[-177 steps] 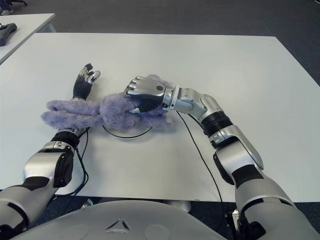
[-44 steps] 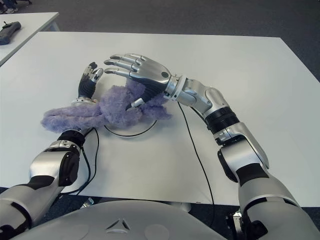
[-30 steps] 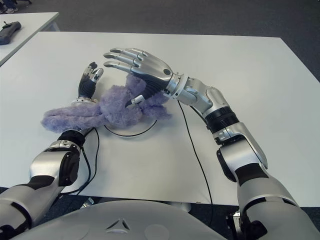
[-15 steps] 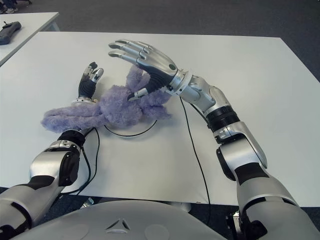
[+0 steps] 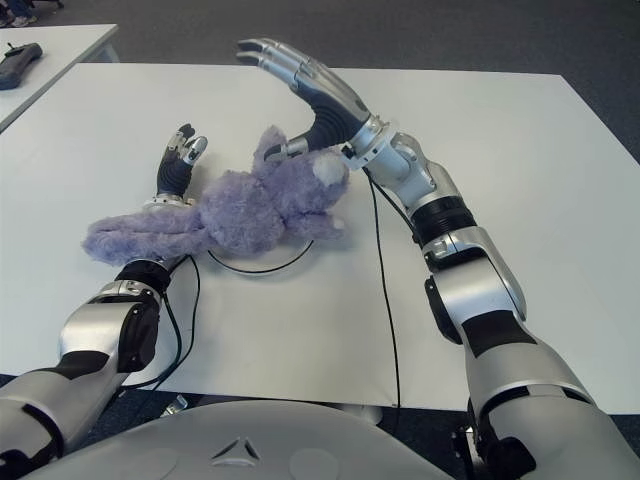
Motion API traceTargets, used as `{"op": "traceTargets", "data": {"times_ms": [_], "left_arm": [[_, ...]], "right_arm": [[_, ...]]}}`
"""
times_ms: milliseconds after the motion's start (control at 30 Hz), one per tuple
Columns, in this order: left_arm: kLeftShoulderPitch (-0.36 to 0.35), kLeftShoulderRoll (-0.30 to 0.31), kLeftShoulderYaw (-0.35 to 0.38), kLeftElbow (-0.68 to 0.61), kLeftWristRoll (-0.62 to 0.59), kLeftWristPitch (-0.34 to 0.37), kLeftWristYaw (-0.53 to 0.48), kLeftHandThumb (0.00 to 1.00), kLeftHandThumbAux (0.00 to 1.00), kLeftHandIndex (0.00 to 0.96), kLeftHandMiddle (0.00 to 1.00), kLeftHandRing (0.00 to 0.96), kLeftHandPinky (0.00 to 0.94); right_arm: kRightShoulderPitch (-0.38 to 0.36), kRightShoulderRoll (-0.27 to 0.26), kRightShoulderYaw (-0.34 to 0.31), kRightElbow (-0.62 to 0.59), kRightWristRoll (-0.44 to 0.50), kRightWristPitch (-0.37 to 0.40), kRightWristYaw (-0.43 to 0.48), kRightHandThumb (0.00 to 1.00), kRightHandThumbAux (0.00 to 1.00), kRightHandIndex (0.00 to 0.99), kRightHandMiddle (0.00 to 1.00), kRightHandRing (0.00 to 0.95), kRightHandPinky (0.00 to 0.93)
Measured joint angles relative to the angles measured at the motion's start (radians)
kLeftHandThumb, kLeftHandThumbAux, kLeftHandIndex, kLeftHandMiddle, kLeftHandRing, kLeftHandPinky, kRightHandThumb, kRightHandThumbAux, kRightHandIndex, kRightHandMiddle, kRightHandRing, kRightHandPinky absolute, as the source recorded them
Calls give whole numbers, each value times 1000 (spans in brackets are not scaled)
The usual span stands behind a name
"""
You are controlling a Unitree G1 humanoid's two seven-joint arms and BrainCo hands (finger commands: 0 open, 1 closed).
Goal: Put the doll into the plate.
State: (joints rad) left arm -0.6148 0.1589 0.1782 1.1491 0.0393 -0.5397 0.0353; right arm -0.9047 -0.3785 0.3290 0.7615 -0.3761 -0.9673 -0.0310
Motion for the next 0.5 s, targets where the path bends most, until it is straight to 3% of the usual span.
{"op": "traceTargets", "data": {"times_ms": [500], "left_arm": [[-1, -2, 0, 0, 0, 13, 0, 0, 382, 0, 0, 0, 0]], "right_arm": [[-58, 71, -87, 148, 109, -68, 18, 0, 379, 0, 0, 0, 0]]}}
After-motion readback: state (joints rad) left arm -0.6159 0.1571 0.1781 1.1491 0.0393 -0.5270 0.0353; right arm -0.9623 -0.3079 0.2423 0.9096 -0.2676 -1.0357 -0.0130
